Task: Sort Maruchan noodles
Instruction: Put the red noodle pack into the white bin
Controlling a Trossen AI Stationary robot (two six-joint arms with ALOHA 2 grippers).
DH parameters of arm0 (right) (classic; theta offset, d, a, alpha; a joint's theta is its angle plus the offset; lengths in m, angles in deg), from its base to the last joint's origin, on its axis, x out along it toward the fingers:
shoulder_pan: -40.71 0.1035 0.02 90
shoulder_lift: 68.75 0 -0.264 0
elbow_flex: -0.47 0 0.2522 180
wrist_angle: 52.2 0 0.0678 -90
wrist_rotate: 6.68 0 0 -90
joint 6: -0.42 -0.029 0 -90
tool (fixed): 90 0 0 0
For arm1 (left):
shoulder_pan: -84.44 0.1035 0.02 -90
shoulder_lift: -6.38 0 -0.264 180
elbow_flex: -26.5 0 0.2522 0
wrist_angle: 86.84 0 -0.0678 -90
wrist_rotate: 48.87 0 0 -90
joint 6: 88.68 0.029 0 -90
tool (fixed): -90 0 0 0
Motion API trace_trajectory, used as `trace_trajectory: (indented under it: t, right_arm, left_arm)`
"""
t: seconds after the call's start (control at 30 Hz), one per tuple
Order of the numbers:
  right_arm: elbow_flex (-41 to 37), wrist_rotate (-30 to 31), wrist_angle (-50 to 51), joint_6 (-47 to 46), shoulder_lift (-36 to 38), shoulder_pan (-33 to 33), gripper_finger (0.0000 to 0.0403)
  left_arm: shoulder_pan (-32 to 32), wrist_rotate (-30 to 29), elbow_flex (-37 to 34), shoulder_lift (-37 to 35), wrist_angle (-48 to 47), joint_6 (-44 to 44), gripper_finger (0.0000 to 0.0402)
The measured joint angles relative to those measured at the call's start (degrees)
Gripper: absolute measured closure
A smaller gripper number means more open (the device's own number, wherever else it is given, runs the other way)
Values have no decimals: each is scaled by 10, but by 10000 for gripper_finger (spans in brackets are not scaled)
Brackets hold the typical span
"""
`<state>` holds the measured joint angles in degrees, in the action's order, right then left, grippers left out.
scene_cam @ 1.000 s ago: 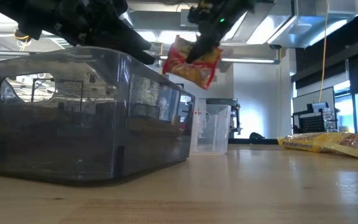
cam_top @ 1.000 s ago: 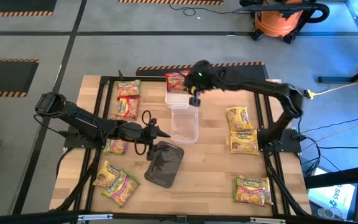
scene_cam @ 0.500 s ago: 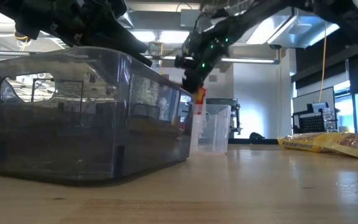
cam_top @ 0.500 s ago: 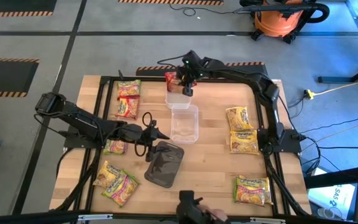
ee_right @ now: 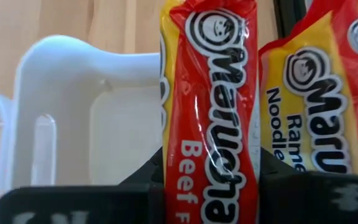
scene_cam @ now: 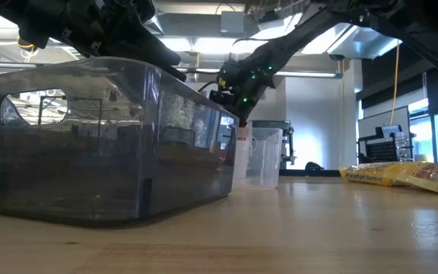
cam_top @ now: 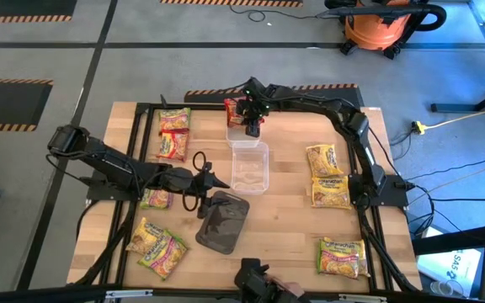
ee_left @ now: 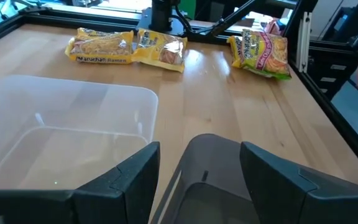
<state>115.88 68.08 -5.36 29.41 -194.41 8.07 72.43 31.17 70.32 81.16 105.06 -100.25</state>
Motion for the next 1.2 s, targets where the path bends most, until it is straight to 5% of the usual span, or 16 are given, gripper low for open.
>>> trace_trajectory:
  t: [0.17, 0.4, 0.57, 0.9, 1.07, 1.2]
  right_arm:
    - [0, 12, -1, -1, -2, 4, 300]
    - [0, 80, -4, -3, -1, 9, 188]
    - [32, 104, -1, 0, 7, 12, 145]
    - [44, 119, 0, 3, 10, 18, 151]
    - [45, 115, 109, -16, 80, 46, 162]
    - [35, 53, 249, -90, 146, 72, 170]
  left_arm:
    - [0, 0, 0, 0, 0, 1, 184]
    - [0, 0, 0, 0, 0, 1, 184]
    - [0, 0, 0, 0, 0, 2, 186]
    - [0, 4, 0, 0, -1, 1, 186]
    - [-4, 5, 0, 0, -1, 0, 184]
    - [-13, 6, 0, 0, 1, 0, 185]
